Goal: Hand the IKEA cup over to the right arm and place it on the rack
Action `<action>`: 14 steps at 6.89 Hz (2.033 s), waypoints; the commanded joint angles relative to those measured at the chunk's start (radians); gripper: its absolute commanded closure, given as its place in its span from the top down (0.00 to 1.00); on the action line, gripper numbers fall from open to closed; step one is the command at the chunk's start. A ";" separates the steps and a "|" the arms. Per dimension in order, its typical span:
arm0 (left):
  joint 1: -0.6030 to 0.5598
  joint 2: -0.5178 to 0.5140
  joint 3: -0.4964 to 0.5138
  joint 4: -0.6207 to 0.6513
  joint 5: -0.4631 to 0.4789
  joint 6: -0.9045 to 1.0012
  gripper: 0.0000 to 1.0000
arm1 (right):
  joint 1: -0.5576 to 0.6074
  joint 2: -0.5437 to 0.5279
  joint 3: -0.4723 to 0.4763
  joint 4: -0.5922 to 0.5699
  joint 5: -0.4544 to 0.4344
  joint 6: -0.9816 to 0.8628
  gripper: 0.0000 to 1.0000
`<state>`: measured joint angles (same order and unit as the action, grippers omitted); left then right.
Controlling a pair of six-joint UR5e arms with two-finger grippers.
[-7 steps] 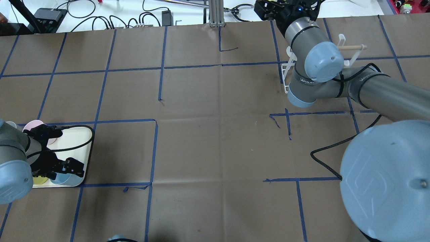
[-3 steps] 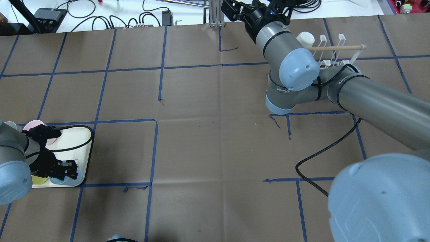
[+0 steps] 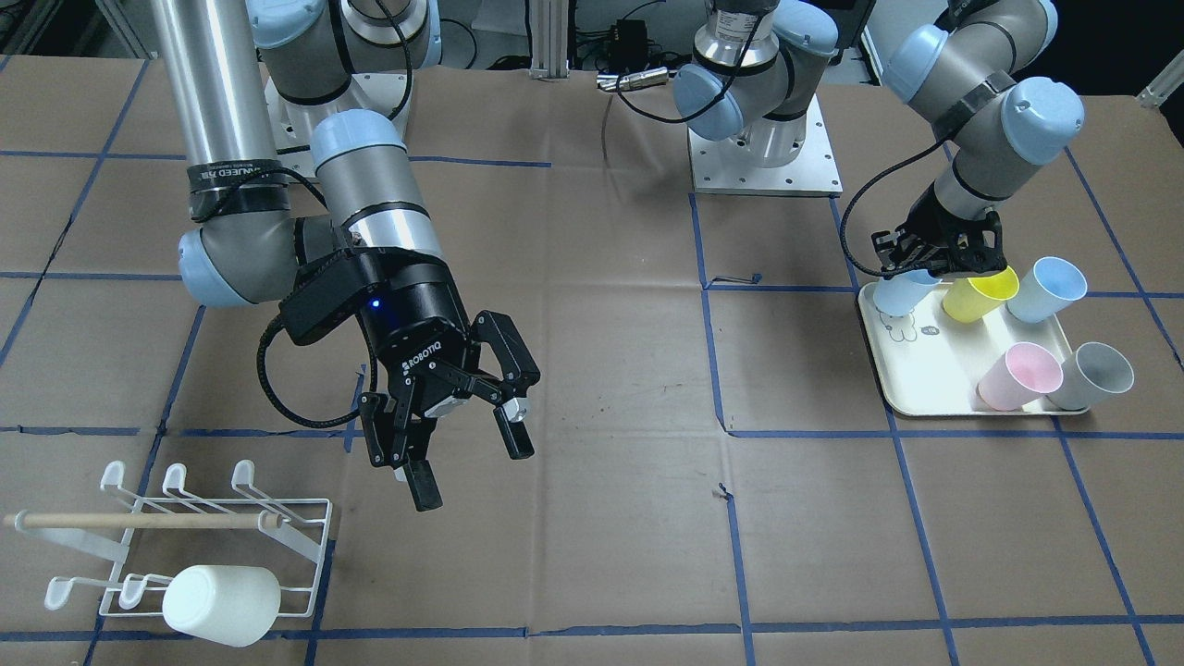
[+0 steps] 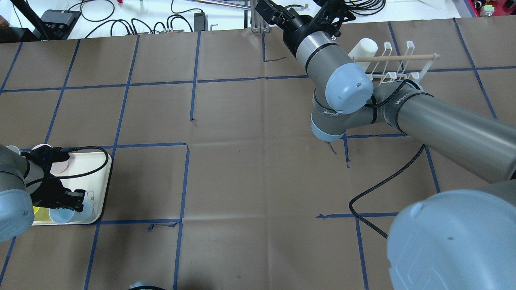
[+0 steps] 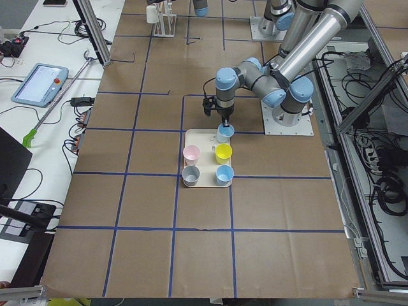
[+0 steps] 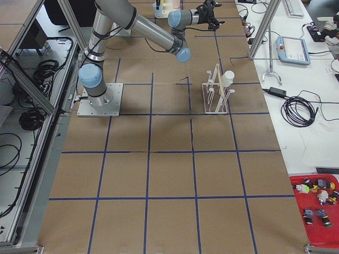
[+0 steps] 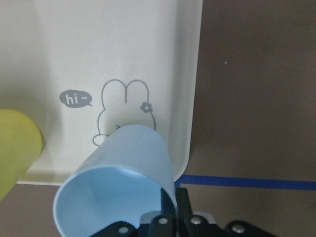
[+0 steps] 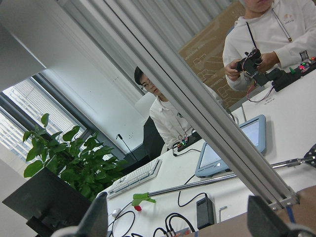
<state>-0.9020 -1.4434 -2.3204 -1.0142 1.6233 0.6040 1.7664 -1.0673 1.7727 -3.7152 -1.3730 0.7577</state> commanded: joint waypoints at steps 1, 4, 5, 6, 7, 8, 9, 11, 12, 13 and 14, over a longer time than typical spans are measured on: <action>-0.011 0.037 0.134 -0.155 -0.016 -0.004 0.00 | 0.001 0.003 -0.001 0.006 0.018 0.209 1.00; -0.041 0.031 0.480 -0.522 -0.190 -0.006 0.00 | -0.004 0.003 -0.001 0.008 0.117 0.439 1.00; -0.061 0.002 0.554 -0.535 -0.282 0.000 0.00 | -0.004 0.004 -0.001 0.008 0.152 0.542 1.00; -0.105 -0.029 0.614 -0.532 -0.321 0.016 0.00 | -0.004 0.003 -0.001 0.008 0.158 0.614 1.00; -0.145 -0.067 0.660 -0.523 -0.415 0.025 0.00 | -0.004 0.004 -0.001 0.008 0.163 0.664 1.00; -0.150 -0.102 0.683 -0.503 -0.566 0.037 0.00 | -0.004 0.007 -0.001 0.008 0.193 0.708 1.00; -0.155 -0.130 0.667 -0.403 -0.721 0.057 0.00 | -0.004 0.010 -0.001 0.008 0.254 0.725 1.00; -0.234 -0.153 0.636 -0.240 -0.795 0.138 0.00 | -0.005 0.006 -0.001 0.009 0.255 0.715 1.00; -0.253 -0.181 0.628 -0.136 -0.868 0.140 0.00 | -0.005 0.004 -0.001 0.009 0.255 0.713 1.00; -0.265 -0.243 0.618 -0.025 -0.963 0.163 0.00 | -0.005 0.003 -0.001 0.009 0.250 0.713 1.00; -0.267 -0.286 0.590 0.077 -1.041 0.198 0.00 | -0.005 0.001 -0.001 0.009 0.249 0.715 1.00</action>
<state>-1.1608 -1.6771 -1.7054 -1.0560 0.6747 0.7683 1.7611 -1.0642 1.7718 -3.7061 -1.1220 1.4718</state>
